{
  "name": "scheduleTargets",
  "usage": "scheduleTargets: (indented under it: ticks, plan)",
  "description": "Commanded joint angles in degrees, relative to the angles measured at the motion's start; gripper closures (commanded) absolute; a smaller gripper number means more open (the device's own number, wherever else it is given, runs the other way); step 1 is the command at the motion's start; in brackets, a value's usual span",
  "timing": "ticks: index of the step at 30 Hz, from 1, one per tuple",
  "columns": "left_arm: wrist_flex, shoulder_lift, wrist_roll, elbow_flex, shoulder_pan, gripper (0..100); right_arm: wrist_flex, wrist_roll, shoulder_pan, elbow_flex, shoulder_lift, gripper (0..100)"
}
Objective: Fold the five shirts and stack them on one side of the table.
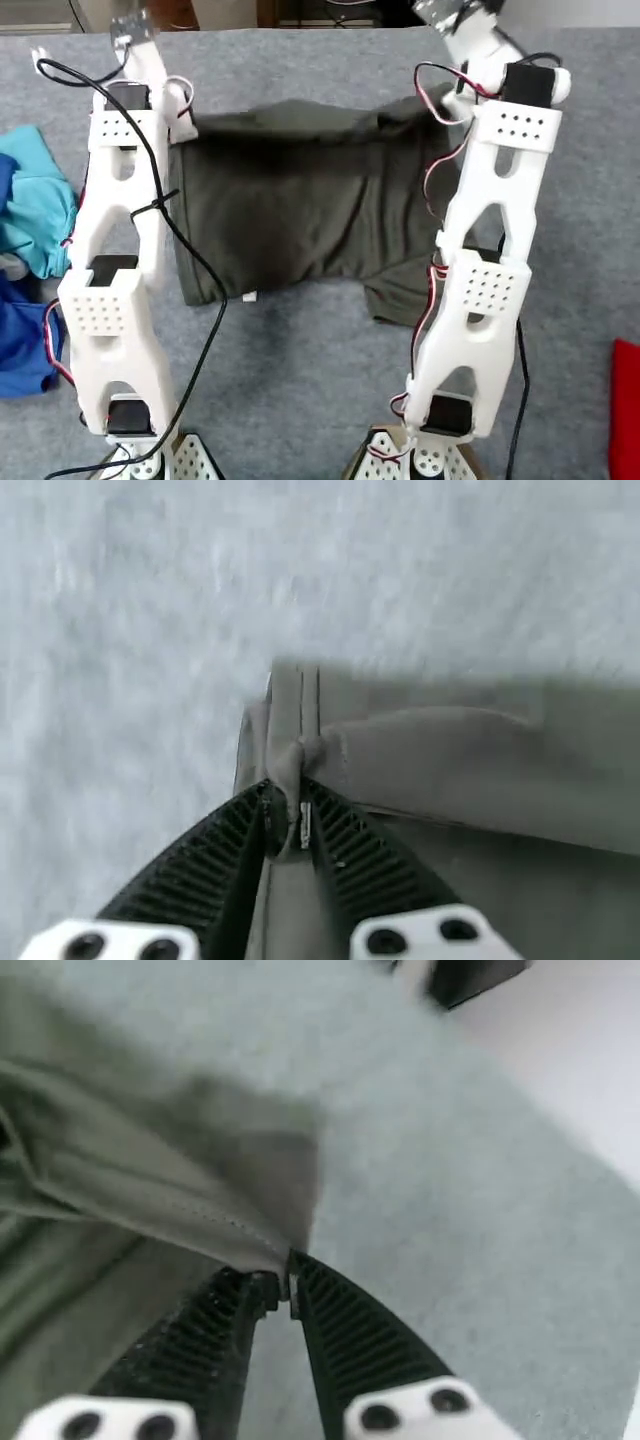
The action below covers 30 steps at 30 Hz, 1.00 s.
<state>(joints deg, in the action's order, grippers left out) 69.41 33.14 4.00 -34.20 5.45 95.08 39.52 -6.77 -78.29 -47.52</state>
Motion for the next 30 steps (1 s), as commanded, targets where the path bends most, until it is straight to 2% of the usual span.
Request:
scheduleTargets:
  ticks: [1,6,13,21,24,30]
  plan:
    - [10.46,-0.75,-0.88,-1.05,-2.37,98,6.68,3.16,1.01,-4.18,1.80,99.3]
    - [21.54,-0.66,-4.48,-0.97,-6.86,98,7.38,2.73,-1.63,-1.98,2.24,99.3]
    - [25.05,-0.66,-4.48,-0.70,-6.51,98,7.38,4.22,-4.88,10.24,6.64,99.3]
    - [24.44,-0.66,-4.84,6.51,-6.33,98,7.03,5.71,-4.62,32.13,20.88,99.3]
    - [20.13,-1.27,-4.84,12.22,-6.33,98,7.03,2.37,-4.70,40.31,25.89,99.3]
    - [17.05,-5.85,-4.84,20.13,-6.33,98,4.31,-1.93,-4.97,56.66,36.62,99.3]
